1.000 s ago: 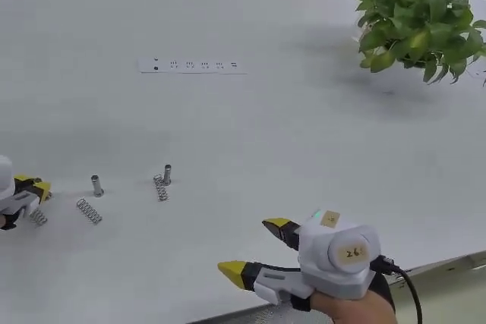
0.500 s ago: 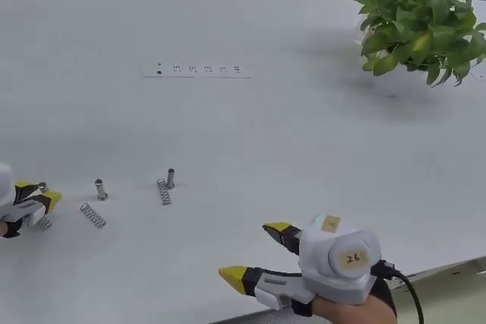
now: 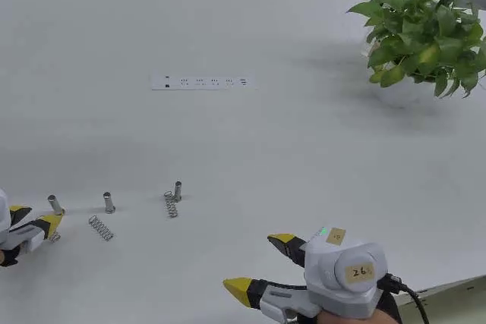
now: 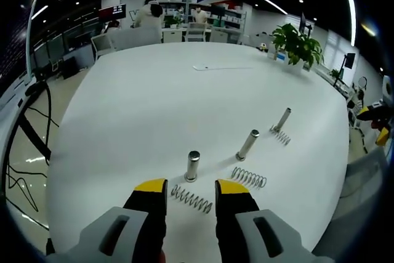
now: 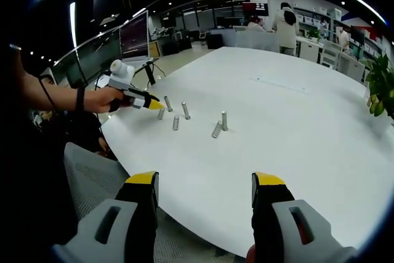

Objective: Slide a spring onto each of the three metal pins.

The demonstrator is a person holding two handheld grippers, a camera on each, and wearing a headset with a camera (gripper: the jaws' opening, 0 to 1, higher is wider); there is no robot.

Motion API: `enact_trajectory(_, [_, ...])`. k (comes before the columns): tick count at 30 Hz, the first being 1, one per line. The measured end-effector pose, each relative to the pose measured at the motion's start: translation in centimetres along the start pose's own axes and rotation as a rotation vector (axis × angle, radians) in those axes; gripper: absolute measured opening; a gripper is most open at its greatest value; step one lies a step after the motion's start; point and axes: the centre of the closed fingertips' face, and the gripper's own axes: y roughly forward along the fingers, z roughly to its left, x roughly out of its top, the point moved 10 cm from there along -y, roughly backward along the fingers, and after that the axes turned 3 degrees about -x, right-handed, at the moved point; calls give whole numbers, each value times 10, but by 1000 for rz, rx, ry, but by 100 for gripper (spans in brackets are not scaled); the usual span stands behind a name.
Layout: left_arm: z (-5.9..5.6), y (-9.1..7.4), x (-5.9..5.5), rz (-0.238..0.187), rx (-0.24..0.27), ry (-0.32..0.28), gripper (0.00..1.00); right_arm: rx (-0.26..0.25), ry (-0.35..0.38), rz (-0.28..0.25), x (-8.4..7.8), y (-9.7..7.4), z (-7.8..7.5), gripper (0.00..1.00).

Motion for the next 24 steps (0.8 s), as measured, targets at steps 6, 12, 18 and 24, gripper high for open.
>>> enact_trajectory(6, [-1, -2, -5, 4, 12, -25, 25, -1, 2, -4, -1, -1, -1, 60])
enact_trajectory(12, [-3, -3, -7, -1, 17, -44, 26, -3, 5, -2, -3, -2, -2, 60])
enact_trajectory(18, [-5, -2, -13, -13, 31, -105, 29, -5, 5, -2, -4, -3, -2, 60])
enact_trajectory(24, [-10, 5, -22, 3, 41, -142, 30, -3, -3, -5, 0, -3, -2, 61])
